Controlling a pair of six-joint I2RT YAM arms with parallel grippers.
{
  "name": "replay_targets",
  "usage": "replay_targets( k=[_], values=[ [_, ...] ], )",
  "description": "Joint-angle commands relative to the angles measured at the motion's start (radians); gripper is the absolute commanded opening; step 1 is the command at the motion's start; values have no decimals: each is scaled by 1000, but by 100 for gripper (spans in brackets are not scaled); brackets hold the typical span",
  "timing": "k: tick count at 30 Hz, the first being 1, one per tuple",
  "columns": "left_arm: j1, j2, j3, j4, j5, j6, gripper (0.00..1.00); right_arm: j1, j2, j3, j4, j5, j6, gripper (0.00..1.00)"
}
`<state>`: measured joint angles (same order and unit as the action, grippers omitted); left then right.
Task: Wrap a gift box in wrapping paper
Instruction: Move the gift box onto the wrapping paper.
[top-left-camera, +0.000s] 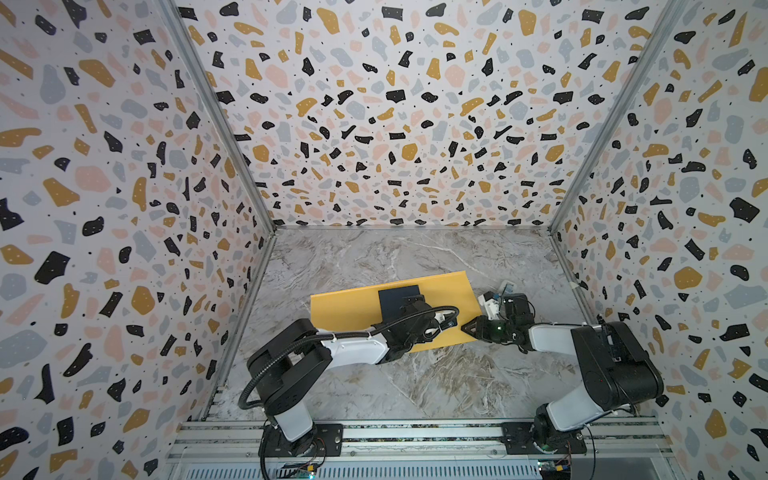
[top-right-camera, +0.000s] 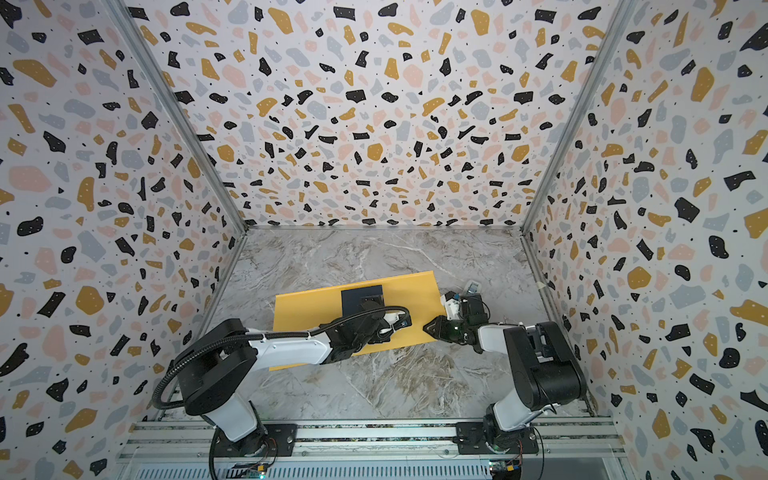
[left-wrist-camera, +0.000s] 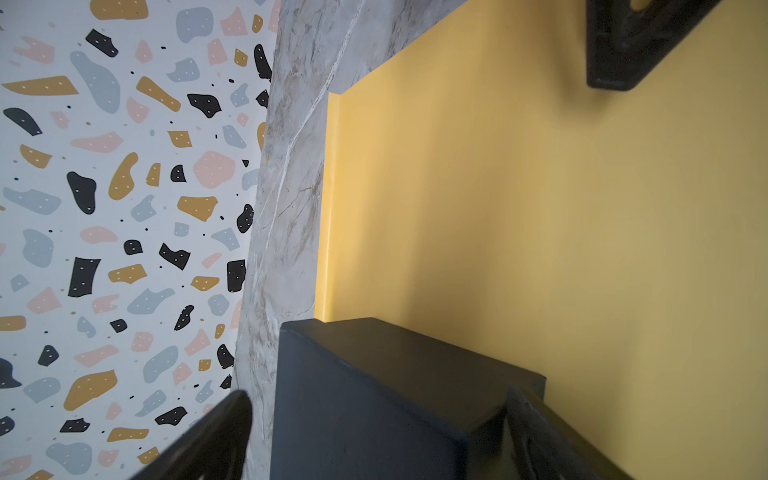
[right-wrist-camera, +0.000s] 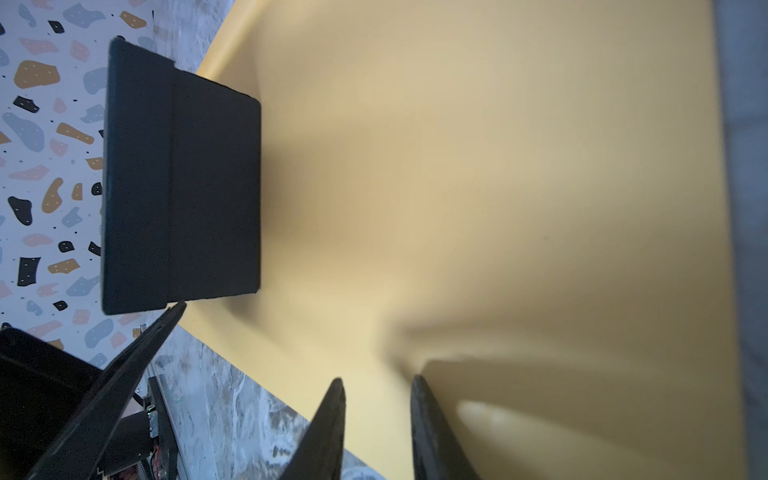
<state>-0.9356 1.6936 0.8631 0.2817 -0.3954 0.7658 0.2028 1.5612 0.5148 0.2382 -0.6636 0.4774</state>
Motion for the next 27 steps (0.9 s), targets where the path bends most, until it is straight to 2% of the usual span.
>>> replay_targets(
  k=[1, 6, 10, 14, 18, 27],
  values=[
    [15, 12, 27, 19, -5, -1, 95, -3, -19, -19, -59, 15, -12, 28],
    [14, -27, 44, -71, 62, 0, 97, -3, -18, -17, -58, 10, -11, 28],
    [12, -135, -26, -72, 114, 15, 100, -3, -15, -15, -60, 6, -13, 28],
    [12, -208, -88, -103, 46, 84, 100, -3, -8, -9, -59, 0, -14, 28],
    [15, -211, -123, -124, -36, 154, 99, -3, -2, -6, -59, -4, -16, 28],
    [42, -184, -143, -74, -65, 218, 100, -3, -16, -7, -70, -5, -23, 27]
  ],
)
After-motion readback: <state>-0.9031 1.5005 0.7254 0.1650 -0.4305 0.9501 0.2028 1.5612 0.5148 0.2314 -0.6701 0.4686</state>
